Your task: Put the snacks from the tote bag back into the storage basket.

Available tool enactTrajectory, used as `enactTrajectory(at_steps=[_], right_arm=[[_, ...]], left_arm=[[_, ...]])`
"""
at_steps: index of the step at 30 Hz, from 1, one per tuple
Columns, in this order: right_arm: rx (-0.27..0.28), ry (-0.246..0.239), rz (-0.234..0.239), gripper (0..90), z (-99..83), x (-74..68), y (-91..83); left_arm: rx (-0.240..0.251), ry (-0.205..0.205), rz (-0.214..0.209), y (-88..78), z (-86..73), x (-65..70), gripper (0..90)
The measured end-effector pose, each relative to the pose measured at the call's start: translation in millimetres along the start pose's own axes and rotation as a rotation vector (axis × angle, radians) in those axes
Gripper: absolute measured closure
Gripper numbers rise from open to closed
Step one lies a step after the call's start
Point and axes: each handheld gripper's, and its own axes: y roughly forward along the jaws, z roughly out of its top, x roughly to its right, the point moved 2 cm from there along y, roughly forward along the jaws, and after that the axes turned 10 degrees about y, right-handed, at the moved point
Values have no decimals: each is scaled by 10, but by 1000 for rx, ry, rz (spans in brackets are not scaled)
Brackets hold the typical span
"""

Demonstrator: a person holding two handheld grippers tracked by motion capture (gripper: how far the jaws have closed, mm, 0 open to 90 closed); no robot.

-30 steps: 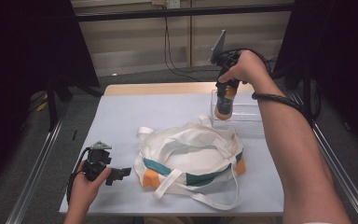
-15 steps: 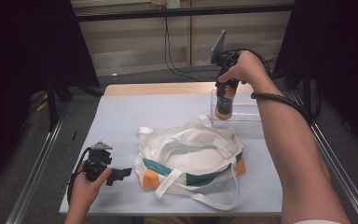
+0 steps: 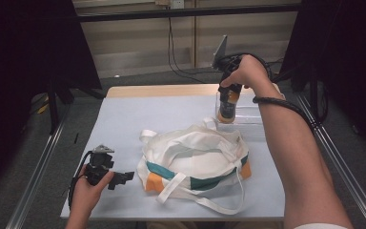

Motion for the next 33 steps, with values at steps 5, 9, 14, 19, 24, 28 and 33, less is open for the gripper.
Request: enactTrajectory(at_steps=[5,9,14,19,24,28,33], right_arm=[[-4,9,-3,305,7,-6,38],[-3,3,-6,305,8,-10,64],[4,0,0,305,3,0,82],[1,-3,1,305,0,0,112],[6,-29,0,305,-5,0,154],[3,-37,-1,305,1,-2,182],[4,-51,-3,305,12,-13,194]], left_arm=[[12,-15,1,9,-7,7,39],[10,-16,2,15,-10,7,39],[-7,-3,-6,13,-11,-2,39],[-2,-4,-3,15,-12,-1,39],[4,-16,4,17,-17,5,39],[-7,-7,-3,-5,-26,-5,39],[-5,-12,2,-10,-49,-9,39]])
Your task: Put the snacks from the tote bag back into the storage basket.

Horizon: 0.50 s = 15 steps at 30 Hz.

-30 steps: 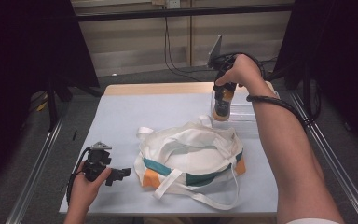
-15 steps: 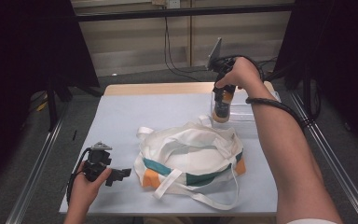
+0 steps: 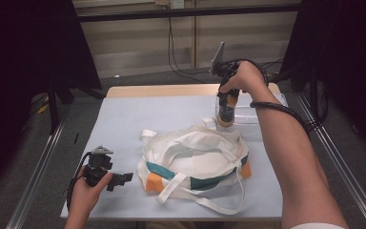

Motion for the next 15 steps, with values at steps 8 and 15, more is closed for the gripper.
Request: enactTrajectory(at_steps=[8,15], right_arm=[[-5,-19,-8,305,-10,-11,34],[-2,-22,-4,305,-25,1,64]], left_arm=[[11,-6,5,-12,4,6,39],[2,3,-1,-5,7,10,39]])
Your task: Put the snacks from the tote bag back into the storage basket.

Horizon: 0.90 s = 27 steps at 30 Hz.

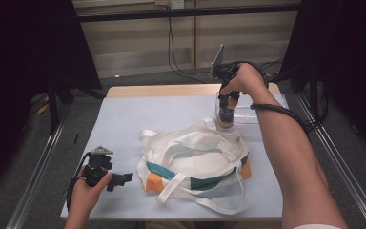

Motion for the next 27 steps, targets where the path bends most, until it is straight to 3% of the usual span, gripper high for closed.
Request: enactTrajectory(at_steps=[27], right_arm=[[-4,-15,13,305,-13,25,183]], left_arm=[[0,4,3,1,4,-20,39]])
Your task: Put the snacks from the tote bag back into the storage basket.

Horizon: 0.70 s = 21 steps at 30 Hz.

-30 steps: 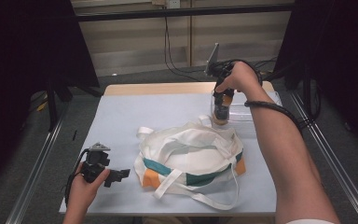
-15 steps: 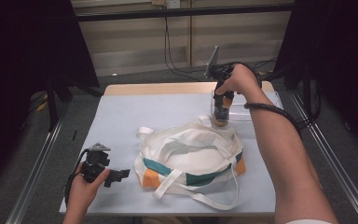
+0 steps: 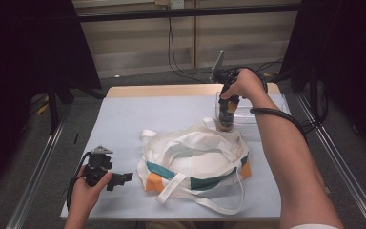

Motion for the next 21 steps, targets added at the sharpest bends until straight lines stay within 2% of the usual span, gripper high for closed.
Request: enactTrajectory(at_steps=[18,21], right_arm=[[1,-8,-1,304,22,-7,51],[1,-12,-3,304,23,-10,53]], left_arm=[[2,-1,-1,0,2,-1,39],[12,-14,-4,10,9,9,39]])
